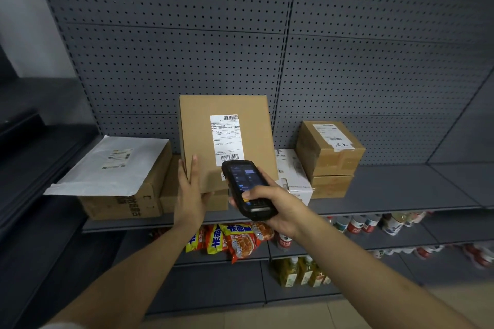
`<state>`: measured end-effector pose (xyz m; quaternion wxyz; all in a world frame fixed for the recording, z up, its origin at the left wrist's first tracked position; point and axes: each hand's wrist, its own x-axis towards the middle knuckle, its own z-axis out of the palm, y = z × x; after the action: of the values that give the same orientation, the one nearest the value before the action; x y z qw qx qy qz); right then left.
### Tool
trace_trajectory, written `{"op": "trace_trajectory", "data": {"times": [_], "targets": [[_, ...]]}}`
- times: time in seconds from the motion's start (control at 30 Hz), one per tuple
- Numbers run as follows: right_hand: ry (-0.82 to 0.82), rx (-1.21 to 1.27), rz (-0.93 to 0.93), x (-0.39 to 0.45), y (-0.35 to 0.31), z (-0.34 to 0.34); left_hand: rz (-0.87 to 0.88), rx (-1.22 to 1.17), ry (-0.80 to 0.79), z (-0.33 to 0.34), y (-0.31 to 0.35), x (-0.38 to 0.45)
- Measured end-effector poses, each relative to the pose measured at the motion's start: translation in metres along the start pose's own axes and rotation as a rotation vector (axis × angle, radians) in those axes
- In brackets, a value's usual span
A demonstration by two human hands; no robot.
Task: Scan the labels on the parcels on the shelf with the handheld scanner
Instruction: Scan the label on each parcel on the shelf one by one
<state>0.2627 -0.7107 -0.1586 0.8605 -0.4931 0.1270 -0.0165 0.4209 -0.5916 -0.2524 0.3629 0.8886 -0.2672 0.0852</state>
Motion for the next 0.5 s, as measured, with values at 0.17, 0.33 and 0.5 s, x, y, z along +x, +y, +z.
{"op": "trace_trajectory", "data": {"times": [0.17,0.33,0.5], "targets": [[0.018,-0.026,-0.012,0.0,0.002,0.002,-0.008,-0.017,-0.007,0.0,-0.004,0.001],[0.018,-0.054,-0.011,0.001,0.006,0.001,0.004,-0.033,-0.003,0.001,-0.009,0.003],[-0.001,-0.079,-0.019,0.003,0.01,0.002,0.008,-0.029,-0.005,0.002,-0.013,0.002]]}}
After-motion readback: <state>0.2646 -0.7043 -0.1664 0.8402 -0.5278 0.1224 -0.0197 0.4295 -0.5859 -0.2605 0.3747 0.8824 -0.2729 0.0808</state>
